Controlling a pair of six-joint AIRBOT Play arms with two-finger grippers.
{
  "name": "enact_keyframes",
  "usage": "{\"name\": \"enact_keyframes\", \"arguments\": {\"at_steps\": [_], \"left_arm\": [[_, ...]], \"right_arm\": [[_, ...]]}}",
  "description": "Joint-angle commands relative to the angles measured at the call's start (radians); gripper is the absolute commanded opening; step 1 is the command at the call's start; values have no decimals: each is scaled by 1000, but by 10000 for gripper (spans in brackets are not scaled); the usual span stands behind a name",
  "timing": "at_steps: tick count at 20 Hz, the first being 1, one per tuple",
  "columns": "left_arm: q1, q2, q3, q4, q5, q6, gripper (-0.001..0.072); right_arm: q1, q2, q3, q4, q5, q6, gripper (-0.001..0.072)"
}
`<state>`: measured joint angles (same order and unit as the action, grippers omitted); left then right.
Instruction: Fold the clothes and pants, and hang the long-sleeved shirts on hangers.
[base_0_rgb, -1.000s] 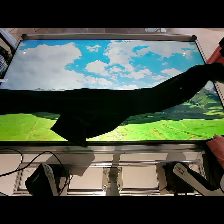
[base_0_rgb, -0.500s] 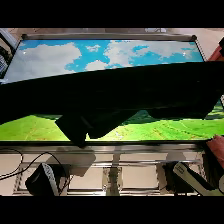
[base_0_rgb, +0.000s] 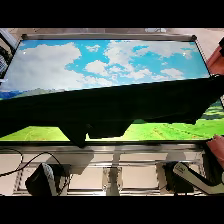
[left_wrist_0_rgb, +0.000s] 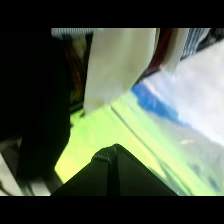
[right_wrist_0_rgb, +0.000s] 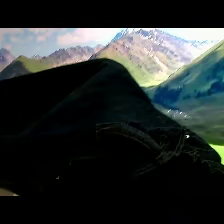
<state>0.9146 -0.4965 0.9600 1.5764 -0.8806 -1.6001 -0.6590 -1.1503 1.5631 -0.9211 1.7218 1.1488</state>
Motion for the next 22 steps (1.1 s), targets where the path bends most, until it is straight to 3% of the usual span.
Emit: {"name": "enact_keyframes", "arguments": {"at_steps": [1,8,11,13,15,18,22], "left_arm": [[-27,-87,1,13,-125,19,28],[-61,-211,-3,10,-160,90,28],[-61,-257,-4,10,-164,90,28],[-61,-285,-4,10,-176,94,28],[-61,-306,-5,9,-186,115,28],[-61,-315,-5,9,-187,116,28],[-61,-315,-5,10,-187,124,28]], "right_arm": [[83,-95,-31,51,92,-5,19],[330,-352,-126,-81,-276,-10,20],[361,-456,-126,-112,-307,-21,37],[357,-498,-126,-111,-243,-71,267],[354,-506,-126,-109,-135,-131,397],[354,-507,-129,-104,-87,-174,410],[354,-507,-128,-106,-229,-171,409]]}}
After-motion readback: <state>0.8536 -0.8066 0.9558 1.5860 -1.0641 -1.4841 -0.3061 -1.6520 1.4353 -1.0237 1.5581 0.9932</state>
